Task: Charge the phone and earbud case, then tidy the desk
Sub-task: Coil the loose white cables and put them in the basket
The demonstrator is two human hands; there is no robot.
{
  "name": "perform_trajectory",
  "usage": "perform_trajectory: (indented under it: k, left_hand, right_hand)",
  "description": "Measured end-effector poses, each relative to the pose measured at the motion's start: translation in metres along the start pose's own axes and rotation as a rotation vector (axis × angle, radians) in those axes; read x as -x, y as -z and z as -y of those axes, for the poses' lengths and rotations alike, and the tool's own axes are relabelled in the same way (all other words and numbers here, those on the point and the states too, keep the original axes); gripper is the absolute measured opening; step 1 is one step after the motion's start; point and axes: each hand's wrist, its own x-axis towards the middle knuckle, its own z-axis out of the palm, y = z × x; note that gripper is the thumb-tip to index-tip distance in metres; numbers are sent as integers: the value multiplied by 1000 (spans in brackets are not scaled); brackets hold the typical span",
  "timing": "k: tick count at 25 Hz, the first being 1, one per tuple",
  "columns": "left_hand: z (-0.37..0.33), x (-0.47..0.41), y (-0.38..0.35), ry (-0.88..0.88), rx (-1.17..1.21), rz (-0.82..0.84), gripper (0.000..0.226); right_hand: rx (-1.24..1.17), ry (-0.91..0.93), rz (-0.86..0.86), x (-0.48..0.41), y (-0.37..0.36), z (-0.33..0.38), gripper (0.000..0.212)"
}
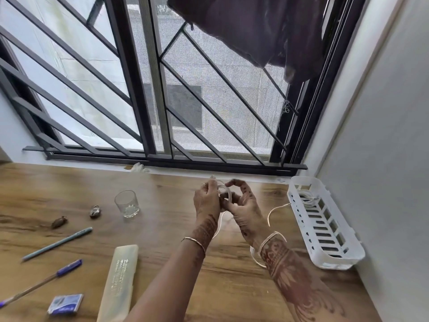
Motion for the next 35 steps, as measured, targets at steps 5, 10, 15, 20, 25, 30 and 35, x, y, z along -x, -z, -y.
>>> perform_trajectory:
  k: [5,10,15,20,25,30,35]
  left_hand:
    - [-8,6,-6,54,105,8,40]
    - [-9,-2,-7,123,91,-102,40]
    - [0,-8,5,153,92,-129,29]
    - [0,-1,7,136,81,75,38]
    - [-6,3,1,182,215,91,33]
    - [-8,-1,-2,192,227,3,33]
    - [-8,-1,-4,162,111,-13,36]
  right_hand:
    - [601,275,-256,-2,-5,-11,15]
    - [746,542,-414,-5,-4,-23,15]
    - [320,355,-463,-16,2,-13,10]
    - [111,142,-605,-25,17,-9,31]
    - [208,2,-466,-22,19,-18,9]
    - [189,-155,-153,-7,18,-15,34]
    - [314,-72,-171,-5,21,-14,9]
